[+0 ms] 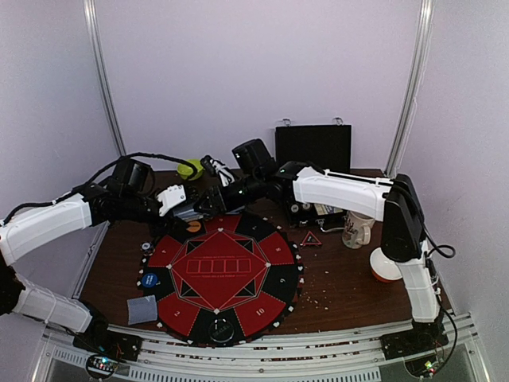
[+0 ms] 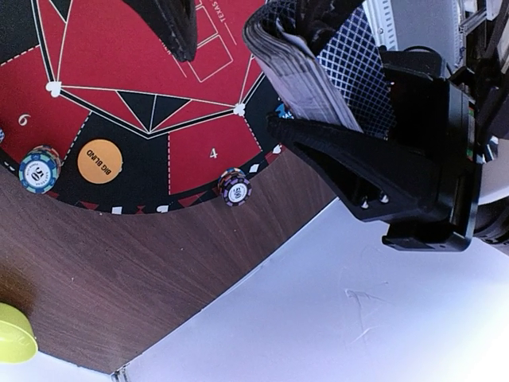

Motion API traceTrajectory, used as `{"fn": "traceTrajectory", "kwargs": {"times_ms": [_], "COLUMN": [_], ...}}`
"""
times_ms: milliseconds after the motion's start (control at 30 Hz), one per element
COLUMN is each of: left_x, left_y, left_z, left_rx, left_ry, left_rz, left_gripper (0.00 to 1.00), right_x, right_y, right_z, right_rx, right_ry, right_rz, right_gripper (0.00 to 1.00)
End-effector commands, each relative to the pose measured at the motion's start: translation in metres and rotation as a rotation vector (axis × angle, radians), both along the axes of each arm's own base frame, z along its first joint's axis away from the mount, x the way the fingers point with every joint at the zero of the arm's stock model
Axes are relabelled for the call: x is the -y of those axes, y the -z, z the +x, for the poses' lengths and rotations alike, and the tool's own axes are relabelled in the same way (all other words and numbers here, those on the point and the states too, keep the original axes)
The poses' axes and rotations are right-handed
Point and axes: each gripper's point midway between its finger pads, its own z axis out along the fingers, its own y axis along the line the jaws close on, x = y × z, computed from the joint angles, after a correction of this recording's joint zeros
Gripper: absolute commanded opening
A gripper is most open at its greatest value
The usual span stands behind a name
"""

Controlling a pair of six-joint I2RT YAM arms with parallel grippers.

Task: Distribute texas hold em gaming equipment
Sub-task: Pick up the poker card from the face-down deck piles.

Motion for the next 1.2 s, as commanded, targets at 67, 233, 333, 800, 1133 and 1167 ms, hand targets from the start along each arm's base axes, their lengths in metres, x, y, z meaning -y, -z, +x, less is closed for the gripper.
{"fn": "traceTrajectory", "kwargs": {"times_ms": [67,233,333,800,1133,1167], "left_x": [0.007,0.006,0.006,0.005,-0.006,-0.008], "left_y": [-0.017,-0.017,-0.016,-0.019,-0.029,-0.03], "left_z": [0.009,0.009,0.01,0.011,0.036,0.038], "left_rx": [0.057,0.057,0.055,0.058,0.057,0.053], "left_ry": [0.003,-0.002,-0.004,-0.013,-0.157,-0.177], "left_rz": [-0.038,-0.038,-0.035,-0.039,-0.055,-0.058], "left_gripper": [0.4,0.4,0.4,0.4,0.4,0.4], "right_x": [0.016,0.013,0.013,0.029,0.061,0.07], "right_y": [-0.012,-0.013,-0.016,-0.035,-0.123,-0.125], "right_z": [0.002,-0.003,-0.005,-0.002,0.001,0.008], "right_rx": [0.027,-0.003,-0.004,0.043,0.125,0.157], "right_ry": [0.032,0.012,0.007,0.03,0.097,0.152], "right_rz": [-0.032,-0.014,-0.008,-0.031,0.135,0.094], "right_gripper": [0.35,0.19,0.11,0.0,0.0,0.0]}}
